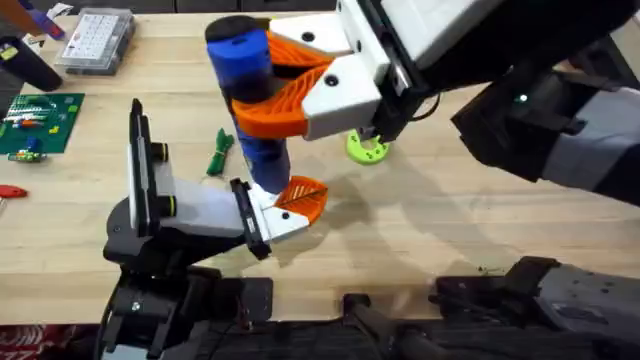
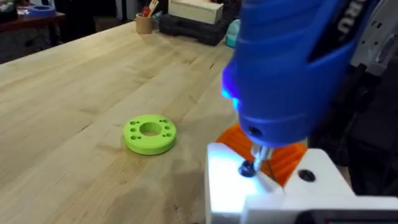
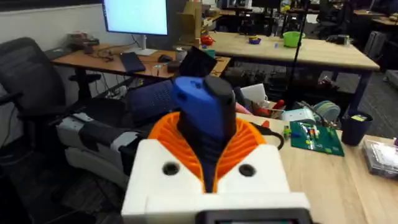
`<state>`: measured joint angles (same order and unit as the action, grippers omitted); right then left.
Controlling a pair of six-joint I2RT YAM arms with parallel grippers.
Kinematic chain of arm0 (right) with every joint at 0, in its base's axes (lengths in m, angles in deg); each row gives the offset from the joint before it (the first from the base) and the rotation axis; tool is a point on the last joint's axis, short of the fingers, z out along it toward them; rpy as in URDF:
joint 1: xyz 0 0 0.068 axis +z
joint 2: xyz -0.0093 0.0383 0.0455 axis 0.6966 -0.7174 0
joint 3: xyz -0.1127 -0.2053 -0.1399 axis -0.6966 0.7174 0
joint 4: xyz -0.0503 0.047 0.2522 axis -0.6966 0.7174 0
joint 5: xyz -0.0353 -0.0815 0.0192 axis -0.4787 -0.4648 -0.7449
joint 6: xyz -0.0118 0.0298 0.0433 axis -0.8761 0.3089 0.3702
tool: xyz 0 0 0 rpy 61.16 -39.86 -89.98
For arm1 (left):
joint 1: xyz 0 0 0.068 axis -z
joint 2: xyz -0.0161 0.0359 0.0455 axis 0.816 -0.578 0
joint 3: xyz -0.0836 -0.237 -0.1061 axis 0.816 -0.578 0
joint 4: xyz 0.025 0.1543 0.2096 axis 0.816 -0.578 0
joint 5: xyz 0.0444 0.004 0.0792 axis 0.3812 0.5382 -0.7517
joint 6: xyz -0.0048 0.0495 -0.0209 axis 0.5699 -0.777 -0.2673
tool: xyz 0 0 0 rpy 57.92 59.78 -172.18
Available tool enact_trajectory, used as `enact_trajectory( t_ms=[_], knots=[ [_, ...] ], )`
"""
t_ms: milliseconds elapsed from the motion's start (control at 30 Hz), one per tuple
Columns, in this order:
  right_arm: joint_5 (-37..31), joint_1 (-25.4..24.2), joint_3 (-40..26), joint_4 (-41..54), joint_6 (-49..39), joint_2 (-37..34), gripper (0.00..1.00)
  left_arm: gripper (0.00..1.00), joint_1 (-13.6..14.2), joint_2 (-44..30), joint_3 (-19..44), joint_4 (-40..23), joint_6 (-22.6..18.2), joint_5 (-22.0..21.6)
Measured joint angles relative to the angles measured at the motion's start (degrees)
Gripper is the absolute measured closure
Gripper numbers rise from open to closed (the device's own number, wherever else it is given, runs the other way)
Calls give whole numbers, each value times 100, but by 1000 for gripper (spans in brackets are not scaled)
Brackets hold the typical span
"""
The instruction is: Pick up the gripper from the table and insert it into the empty holder that is missing its gripper. Then pick up a screw, insert it into the mounting hole, and use the screwdriver to tighten it. Finally, clean up the table by picking up the vegetable and placing it into the bucket.
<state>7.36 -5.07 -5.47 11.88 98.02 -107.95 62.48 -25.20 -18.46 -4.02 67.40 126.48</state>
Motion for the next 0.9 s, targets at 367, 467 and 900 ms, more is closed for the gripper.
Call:
enact_trajectory(
  t_ms=[367, 467, 900],
  knots=[
    [-12, 0, 0, -10, 0, -44, 953, 986, 0, 0, 0, 0, 0, -1],
    [-54, -1, 0, -36, 1, -119, 955, 986, 0, 0, 0, -3, 1, 1],
    [-70, 0, 0, -107, 2, -129, 954, 986, 0, 0, 0, 0, 0, -7]
  ],
)
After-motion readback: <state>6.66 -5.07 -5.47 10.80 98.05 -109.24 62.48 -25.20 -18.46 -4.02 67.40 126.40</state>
